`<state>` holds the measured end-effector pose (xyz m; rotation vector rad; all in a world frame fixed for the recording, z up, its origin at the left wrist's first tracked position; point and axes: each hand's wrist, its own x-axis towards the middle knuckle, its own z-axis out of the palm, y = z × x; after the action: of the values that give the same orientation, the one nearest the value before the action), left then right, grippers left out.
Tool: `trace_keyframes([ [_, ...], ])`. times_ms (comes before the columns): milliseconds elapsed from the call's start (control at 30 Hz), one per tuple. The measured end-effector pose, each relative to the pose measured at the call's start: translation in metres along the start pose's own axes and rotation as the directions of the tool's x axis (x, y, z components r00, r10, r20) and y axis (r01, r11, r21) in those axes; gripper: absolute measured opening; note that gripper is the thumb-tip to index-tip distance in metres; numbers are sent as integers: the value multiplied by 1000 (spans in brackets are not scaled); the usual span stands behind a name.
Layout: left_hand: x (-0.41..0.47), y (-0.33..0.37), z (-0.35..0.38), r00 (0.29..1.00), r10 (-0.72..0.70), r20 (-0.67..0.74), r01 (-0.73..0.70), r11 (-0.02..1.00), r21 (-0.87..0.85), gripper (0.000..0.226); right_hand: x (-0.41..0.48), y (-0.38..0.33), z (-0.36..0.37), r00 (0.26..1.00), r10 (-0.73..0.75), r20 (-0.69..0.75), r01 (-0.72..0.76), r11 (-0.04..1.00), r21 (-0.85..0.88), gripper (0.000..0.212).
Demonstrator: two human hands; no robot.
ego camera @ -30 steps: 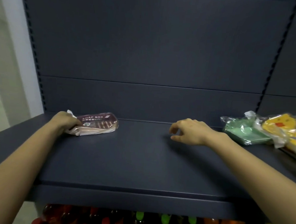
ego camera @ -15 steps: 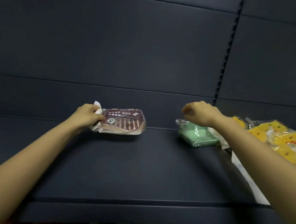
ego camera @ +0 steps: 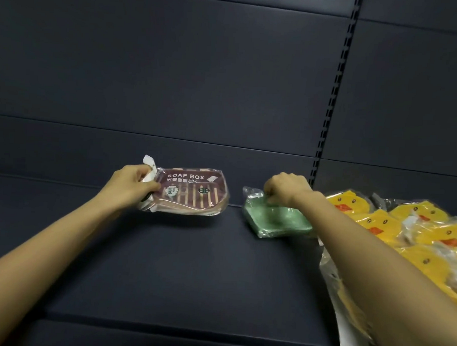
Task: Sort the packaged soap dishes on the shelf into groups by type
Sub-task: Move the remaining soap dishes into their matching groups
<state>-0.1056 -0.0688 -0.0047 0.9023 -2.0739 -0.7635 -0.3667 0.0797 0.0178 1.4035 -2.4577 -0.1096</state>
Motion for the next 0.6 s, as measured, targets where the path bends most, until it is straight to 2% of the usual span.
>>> trace_keyframes([
  [100,-2,5,-12,1000,6,-18,-5,1000,29,12,-2,4,-13,989,-48,-140,65,991,118,23],
  [233,-1,11,-35,997,19,-76,-17,999,28,18,-14,1,-42,948,-40,-317,112,971,213,17],
  [333,-4,20,-51,992,91,-89,-91,996,2,15,-31,0,-64,914,27,-404,108,946,307,21],
  [433,-13,36,-57,981,176,-81,-176,984,3,22,-53,1,-83,879,98,-467,96,923,374,23],
  [600,-24,55,-58,963,267,-24,-268,961,-60,22,-101,19,-108,800,185,-570,39,933,358,17],
])
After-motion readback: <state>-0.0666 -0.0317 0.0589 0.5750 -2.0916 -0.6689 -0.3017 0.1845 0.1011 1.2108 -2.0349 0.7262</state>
